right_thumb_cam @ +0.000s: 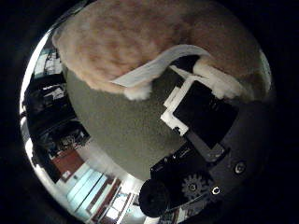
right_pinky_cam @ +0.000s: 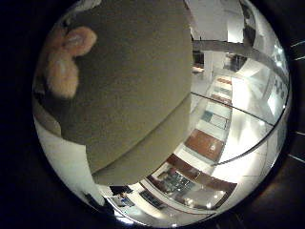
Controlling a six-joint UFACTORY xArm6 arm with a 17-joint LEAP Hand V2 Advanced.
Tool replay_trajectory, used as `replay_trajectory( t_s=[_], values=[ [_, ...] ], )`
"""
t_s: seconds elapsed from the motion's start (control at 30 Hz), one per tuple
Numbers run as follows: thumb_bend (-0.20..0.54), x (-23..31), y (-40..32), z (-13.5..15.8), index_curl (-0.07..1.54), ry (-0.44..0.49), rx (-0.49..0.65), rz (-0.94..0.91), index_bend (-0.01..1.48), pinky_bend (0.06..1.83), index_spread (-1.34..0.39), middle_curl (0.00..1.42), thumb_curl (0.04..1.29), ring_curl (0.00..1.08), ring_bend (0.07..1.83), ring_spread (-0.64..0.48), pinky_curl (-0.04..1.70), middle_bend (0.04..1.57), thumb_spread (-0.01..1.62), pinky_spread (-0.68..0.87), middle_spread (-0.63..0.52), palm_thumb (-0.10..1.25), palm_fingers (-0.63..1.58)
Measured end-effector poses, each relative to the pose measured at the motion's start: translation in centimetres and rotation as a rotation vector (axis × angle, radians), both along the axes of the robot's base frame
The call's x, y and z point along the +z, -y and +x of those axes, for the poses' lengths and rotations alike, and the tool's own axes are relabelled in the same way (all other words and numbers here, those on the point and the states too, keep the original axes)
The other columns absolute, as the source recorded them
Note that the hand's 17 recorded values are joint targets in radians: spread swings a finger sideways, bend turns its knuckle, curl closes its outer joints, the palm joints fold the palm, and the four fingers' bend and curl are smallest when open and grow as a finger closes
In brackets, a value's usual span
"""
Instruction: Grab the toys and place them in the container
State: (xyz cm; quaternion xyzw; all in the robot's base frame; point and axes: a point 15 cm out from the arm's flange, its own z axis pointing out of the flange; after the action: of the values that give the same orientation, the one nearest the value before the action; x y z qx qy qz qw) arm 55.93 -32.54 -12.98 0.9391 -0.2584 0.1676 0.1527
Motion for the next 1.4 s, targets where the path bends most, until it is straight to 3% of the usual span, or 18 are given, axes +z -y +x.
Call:
replay_trajectory(
  t_s=[0.13, 0.33, 0.6, 0.9, 1.1, 1.4],
  values=[
    [-0.015, 1.2, -0.1, -0.6, 0.81, 0.051, 0.027, 0.048, 0.98, 1.41, -0.34, 0.76, 0.5, 0.65, 1.24, -0.24, 0.39, 1.19, 0.96, -0.26, -0.17, 0.97, 1.22],
    [-0.013, 3.8, 0.8, -1.5, 0.86, 0.071, 0.016, 0.049, 1.12, 1.52, -0.27, 0.8, 0.53, 0.74, 1.31, -0.25, 0.49, 1.32, 0.97, -0.2, -0.14, 1.01, 1.13],
    [-0.014, 9.4, 0.9, -1.9, 0.85, 0.106, 0.013, 0.027, 1.17, 1.52, -0.22, 0.78, 0.57, 0.82, 1.29, -0.25, 0.59, 1.36, 0.97, -0.17, -0.12, 1.05, 1.11],
    [-0.016, 22.2, -2.1, -2.3, 0.83, 0.203, 0.04, -0.04, 1.2, 1.48, -0.2, 0.76, 0.62, 0.86, 1.28, -0.26, 0.67, 1.38, 0.95, -0.18, -0.11, 1.05, 1.11],
    [-0.018, 28.3, -6.7, -2.9, 0.81, 0.273, 0.062, -0.046, 1.2, 1.46, -0.2, 0.75, 0.64, 0.88, 1.28, -0.26, 0.7, 1.39, 0.95, -0.18, -0.11, 1.04, 1.12],
    [-0.016, 32.1, -16.9, -3.8, 0.8, 0.32, 0.114, 0.01, 1.22, 1.43, -0.19, 0.74, 0.66, 0.9, 1.27, -0.26, 0.75, 1.39, 0.95, -0.18, -0.11, 1.03, 1.12]
  ],
)
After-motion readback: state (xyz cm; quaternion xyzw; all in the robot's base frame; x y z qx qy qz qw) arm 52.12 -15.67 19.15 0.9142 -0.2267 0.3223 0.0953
